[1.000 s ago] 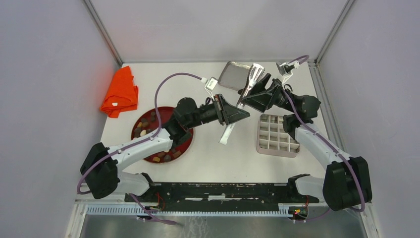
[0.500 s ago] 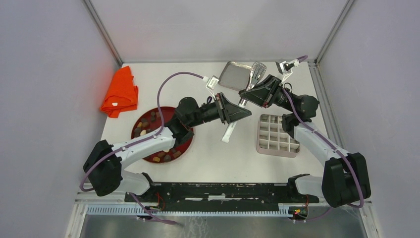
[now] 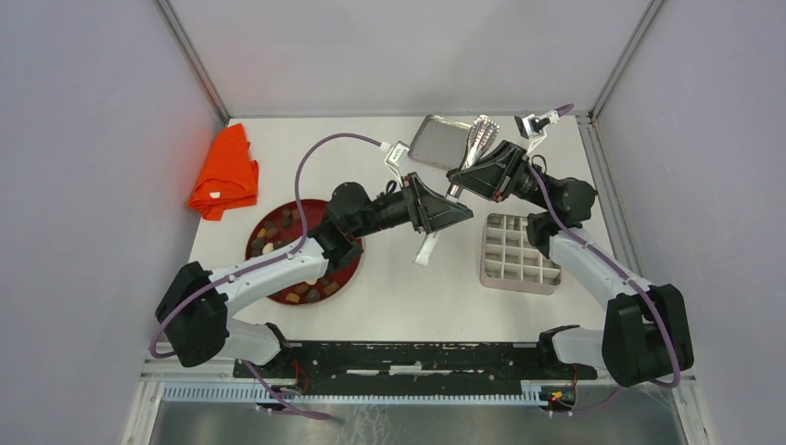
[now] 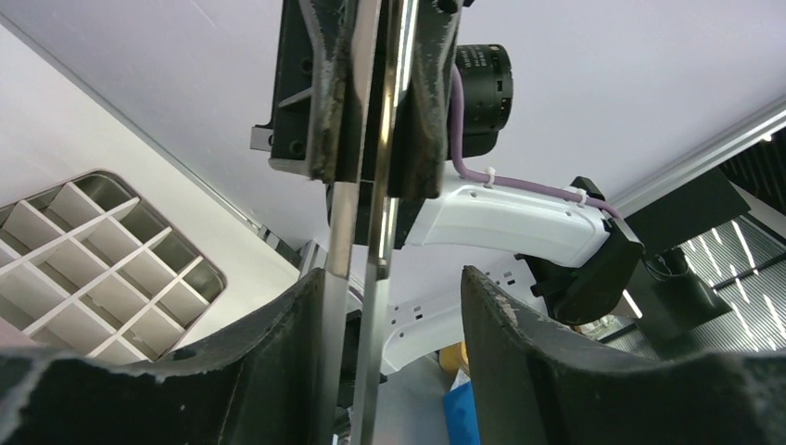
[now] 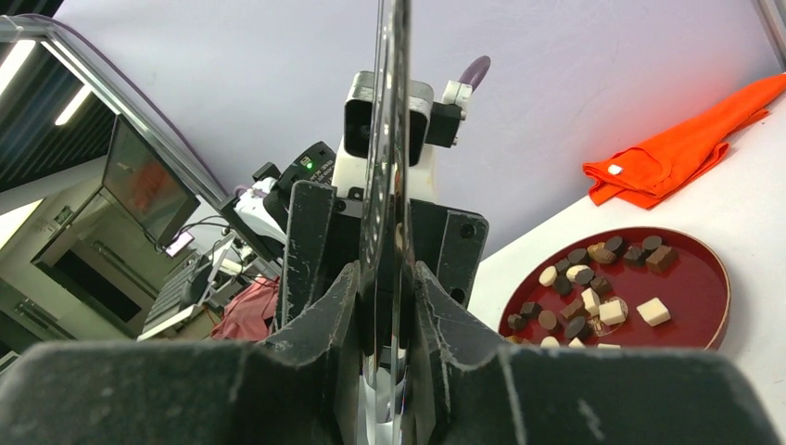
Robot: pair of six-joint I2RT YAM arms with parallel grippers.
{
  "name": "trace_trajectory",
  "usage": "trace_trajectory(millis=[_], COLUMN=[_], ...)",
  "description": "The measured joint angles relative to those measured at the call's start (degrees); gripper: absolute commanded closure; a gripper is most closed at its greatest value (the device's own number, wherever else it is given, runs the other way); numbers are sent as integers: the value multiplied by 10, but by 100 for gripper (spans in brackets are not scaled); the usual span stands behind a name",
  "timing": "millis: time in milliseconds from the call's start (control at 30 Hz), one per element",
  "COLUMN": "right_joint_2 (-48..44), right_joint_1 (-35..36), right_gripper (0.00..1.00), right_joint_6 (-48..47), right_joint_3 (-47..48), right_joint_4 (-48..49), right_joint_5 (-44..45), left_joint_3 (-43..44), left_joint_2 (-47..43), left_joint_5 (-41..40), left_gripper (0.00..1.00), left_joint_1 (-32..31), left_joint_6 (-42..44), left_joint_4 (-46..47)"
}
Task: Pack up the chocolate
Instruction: Adjust the clamp.
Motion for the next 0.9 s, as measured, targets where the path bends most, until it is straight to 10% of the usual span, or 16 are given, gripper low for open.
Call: trace_trajectory(millis=[400,500,633,900], right_joint_2=[1,1,3,8], right_joint_1=[0,0,0,0], right_gripper=[80,79,75,34], right_joint_6=[8,13,26,19], right_joint_3=[0,0,-1,-1], right_joint_4=[16,18,21,25], right_joint_5=[0,0,0,-7], left_joint_3=[0,0,0,0], left_joint_2=[-2,-2,-1,0], left_joint_5=[7,6,7,5], left_gripper=[52,78,86,81], left_joint_1=[0,0,1,0], left_joint_6=[0,0,9,10], left_joint_4=[8,6,4,-10])
